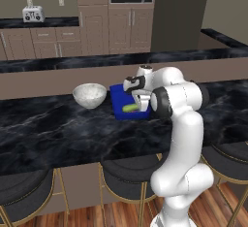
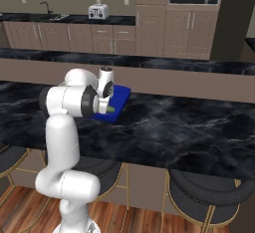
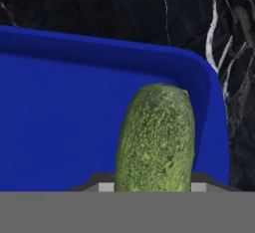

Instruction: Place the two vegetables and bowl onto the tray for setting up a vegetable dip station.

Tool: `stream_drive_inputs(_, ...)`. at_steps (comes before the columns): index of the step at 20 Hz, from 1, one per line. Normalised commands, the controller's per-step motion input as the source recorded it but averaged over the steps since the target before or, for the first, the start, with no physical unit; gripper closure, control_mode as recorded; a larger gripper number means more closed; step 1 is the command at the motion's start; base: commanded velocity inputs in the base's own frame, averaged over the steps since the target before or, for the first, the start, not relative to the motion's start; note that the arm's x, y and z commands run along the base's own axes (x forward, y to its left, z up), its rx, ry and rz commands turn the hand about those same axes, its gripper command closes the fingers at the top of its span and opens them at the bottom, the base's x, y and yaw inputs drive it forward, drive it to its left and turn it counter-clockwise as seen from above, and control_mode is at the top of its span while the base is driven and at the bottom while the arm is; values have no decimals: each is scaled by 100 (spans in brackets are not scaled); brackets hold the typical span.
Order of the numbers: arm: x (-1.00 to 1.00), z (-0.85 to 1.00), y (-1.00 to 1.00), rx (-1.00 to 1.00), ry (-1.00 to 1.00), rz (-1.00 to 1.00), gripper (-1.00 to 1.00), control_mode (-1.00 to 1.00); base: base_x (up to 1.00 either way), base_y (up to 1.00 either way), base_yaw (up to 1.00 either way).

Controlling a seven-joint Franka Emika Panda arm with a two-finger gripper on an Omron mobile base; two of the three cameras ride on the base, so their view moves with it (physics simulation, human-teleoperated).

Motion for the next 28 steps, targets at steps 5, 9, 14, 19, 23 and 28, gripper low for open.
stream_drive_inputs(5, 0, 0, 0, 0, 10, 0, 100, -100, 0, 0, 0)
stream_drive_inputs(9, 0, 0, 0, 0, 9, 0, 100, -100, 0, 0, 0)
stream_drive_inputs(14, 3, 0, 0, 0, 6, 0, 100, -100, 0, 0, 0)
stream_drive_inputs(19, 0, -8, 0, 0, 2, 0, 100, -100, 0, 0, 0)
stream_drive_inputs(23, 0, -19, 0, 0, 3, 0, 100, -100, 0, 0, 0)
stream_drive_inputs(28, 0, -7, 0, 0, 5, 0, 100, -100, 0, 0, 0)
